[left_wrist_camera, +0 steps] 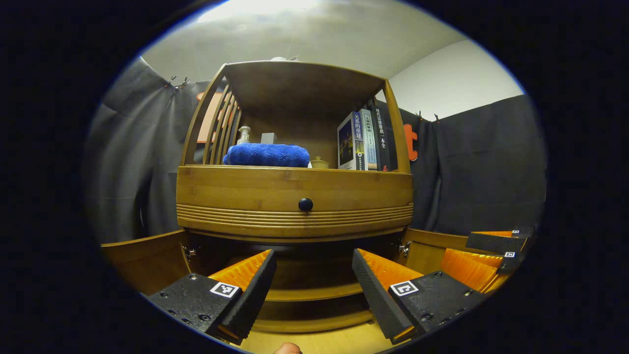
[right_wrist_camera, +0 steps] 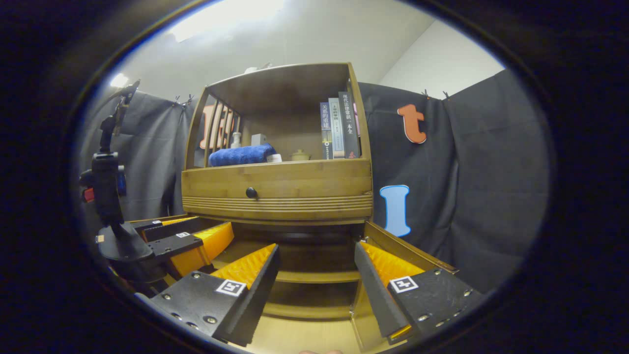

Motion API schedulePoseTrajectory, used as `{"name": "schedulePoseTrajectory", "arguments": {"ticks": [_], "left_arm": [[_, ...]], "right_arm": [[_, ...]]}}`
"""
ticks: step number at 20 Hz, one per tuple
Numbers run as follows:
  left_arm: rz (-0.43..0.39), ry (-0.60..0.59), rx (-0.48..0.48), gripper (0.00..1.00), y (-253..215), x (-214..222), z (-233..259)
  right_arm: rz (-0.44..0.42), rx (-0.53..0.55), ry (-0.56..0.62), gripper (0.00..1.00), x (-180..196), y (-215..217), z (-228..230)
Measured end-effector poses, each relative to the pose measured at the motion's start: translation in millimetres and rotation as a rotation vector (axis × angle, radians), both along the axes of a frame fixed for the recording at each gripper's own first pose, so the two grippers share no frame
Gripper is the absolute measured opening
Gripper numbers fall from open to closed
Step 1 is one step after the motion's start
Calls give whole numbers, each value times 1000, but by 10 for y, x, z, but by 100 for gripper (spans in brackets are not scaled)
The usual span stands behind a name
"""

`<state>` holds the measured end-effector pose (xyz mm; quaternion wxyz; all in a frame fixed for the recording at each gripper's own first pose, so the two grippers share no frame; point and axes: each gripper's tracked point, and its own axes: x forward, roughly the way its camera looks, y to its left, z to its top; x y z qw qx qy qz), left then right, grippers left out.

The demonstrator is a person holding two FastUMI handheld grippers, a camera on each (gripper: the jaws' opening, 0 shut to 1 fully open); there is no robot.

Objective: Open the right door of the double-door shoe cabinet with the right hand, and open the left door with the left hand.

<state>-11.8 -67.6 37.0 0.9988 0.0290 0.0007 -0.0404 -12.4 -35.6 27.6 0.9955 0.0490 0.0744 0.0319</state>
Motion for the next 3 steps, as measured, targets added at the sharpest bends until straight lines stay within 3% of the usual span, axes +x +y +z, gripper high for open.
{"name": "schedulePoseTrajectory", "arguments": {"ticks": [3], "left_arm": [[4,1,-2,95,4,8,-4]], "right_arm": [[-8,2,-3,91,3,-39,14]]}}
